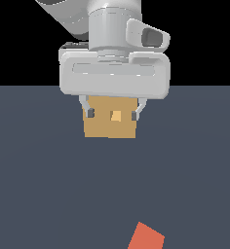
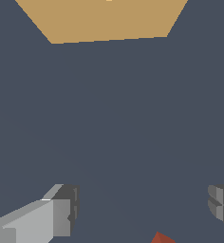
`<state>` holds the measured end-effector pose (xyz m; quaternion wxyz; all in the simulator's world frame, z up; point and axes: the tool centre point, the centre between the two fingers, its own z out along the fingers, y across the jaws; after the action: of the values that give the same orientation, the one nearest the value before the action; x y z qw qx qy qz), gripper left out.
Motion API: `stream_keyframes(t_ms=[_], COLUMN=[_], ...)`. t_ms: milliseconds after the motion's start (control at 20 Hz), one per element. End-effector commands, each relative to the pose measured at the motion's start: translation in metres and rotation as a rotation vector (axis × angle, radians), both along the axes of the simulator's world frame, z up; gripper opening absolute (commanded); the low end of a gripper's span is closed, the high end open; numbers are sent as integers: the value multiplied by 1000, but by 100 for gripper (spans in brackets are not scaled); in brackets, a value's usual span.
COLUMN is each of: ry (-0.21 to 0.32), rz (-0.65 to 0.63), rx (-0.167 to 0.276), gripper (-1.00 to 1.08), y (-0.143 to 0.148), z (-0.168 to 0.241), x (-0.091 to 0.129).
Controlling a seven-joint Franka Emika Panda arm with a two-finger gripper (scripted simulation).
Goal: Insert the peg into the horizontal hole in a box.
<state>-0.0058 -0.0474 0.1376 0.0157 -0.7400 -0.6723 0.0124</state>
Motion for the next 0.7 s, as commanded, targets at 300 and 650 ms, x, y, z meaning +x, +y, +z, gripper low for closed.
stream_keyframes(t_ms=[300,650], ry=[-17,-31], rz=[-221,-393], rx=[-12,-17], gripper=[100,100], y=[-133,-233], z=[-35,-61], x=[1,-17])
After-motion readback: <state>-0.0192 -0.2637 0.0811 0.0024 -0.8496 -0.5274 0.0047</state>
